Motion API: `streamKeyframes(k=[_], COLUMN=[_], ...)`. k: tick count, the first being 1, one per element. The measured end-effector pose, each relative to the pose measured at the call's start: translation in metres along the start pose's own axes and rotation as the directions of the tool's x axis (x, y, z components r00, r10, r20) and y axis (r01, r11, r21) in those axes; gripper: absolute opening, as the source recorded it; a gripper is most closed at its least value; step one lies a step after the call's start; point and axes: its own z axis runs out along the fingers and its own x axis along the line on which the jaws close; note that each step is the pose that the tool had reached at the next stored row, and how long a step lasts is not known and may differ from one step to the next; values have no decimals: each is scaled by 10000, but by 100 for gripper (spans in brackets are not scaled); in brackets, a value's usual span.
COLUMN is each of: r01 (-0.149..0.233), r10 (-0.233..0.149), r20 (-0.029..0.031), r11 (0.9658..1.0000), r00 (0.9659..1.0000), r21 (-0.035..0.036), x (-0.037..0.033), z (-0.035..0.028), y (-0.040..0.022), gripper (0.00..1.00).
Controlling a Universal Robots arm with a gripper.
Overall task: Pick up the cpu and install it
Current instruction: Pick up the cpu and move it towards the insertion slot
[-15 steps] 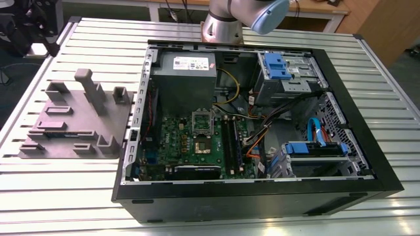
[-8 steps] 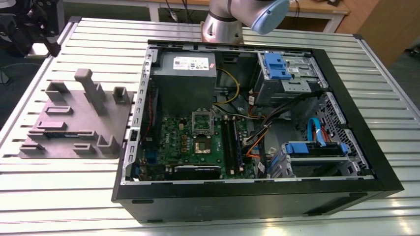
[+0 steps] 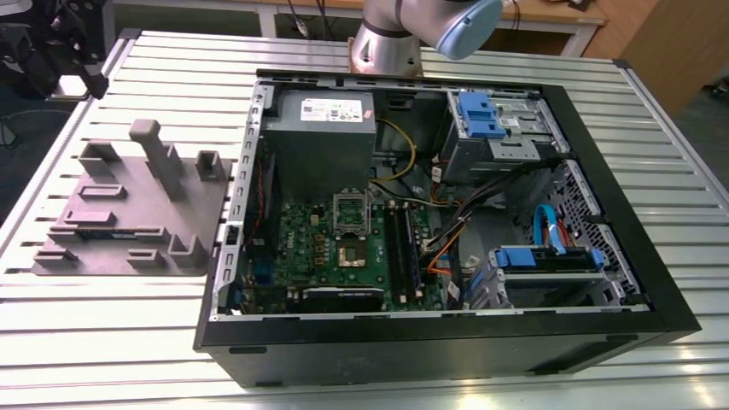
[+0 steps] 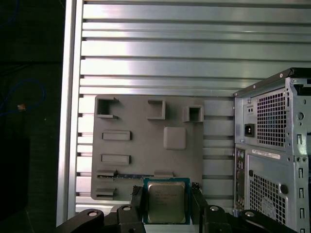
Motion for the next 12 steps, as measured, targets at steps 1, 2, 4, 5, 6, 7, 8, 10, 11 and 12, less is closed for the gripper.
streamKeyframes(k=[1, 2, 4, 5, 6, 7, 8, 10, 11, 12], r01=[0, 1, 1, 0, 0, 0, 1, 1, 0, 1], r10=[0, -1, -1, 0, 0, 0, -1, -1, 0, -1], r20=[0, 0, 0, 0, 0, 0, -1, 0, 0, 0], r11=[10000, 10000, 10000, 10000, 10000, 10000, 10000, 10000, 10000, 10000], r00=[10000, 10000, 10000, 10000, 10000, 10000, 10000, 10000, 10000, 10000], r21=[0, 0, -1, 0, 0, 0, 0, 0, 0, 0], x=[-1, -3, -7, -9, -11, -21, -35, -39, -41, -43], z=[0, 0, 0, 0, 0, 0, 0, 0, 0, 0], y=[0, 0, 0, 0, 0, 0, 0, 0, 0, 0], gripper=[47, 47, 47, 47, 47, 47, 47, 47, 47, 47])
